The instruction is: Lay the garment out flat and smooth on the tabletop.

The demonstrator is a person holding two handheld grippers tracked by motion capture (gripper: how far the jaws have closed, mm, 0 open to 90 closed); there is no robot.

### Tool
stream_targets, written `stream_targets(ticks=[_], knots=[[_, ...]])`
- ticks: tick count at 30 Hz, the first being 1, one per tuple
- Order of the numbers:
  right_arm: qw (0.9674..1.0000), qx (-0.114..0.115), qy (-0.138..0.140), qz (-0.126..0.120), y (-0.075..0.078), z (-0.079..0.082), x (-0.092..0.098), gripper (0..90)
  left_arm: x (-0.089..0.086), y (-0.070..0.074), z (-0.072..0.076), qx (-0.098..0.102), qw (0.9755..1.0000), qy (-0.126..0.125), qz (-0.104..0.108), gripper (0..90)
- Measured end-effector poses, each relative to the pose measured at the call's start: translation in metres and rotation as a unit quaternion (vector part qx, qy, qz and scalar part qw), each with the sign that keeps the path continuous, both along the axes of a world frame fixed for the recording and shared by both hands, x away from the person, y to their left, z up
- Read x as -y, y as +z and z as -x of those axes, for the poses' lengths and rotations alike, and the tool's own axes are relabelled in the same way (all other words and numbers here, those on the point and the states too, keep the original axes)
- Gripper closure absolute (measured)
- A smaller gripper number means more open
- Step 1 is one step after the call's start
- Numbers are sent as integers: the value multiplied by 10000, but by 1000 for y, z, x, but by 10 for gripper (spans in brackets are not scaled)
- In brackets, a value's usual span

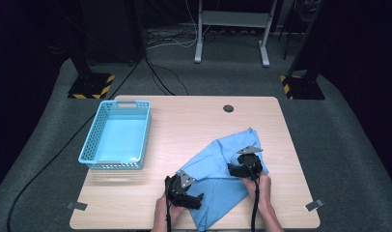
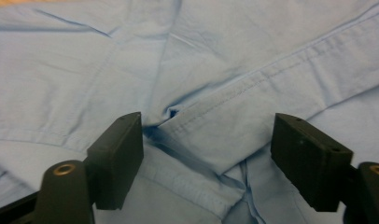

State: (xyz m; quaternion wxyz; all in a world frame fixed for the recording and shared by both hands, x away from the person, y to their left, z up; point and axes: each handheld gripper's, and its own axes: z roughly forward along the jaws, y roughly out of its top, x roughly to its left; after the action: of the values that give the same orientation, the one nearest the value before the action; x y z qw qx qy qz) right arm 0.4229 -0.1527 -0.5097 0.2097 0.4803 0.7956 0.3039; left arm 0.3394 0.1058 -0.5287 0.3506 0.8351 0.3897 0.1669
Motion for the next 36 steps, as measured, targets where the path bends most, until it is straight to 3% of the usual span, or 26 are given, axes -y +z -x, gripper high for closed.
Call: stream_targets(ticks=[9,11,21,23,27,31,36], knots=[[9972,286,-456,527,-2,-17,3,229,0,0,0,1,10000,0,1,9],[9973,228,-542,435,-2,-23,10,223,0,0,0,1,10000,0,1,9],[9938,195,-1008,424,3,-58,33,211,0,0,0,0,10000,1,2,9],[9944,91,-1018,256,4,-61,37,197,0,0,0,0,10000,0,2,9],[9952,55,-974,-54,8,-52,45,161,0,0,0,1,10000,0,1,9],[9954,98,-913,-288,10,-33,56,114,0,0,0,1,10000,1,1,9],[9932,233,-974,-587,11,-7,75,66,0,0,0,0,10000,0,-2,9]])
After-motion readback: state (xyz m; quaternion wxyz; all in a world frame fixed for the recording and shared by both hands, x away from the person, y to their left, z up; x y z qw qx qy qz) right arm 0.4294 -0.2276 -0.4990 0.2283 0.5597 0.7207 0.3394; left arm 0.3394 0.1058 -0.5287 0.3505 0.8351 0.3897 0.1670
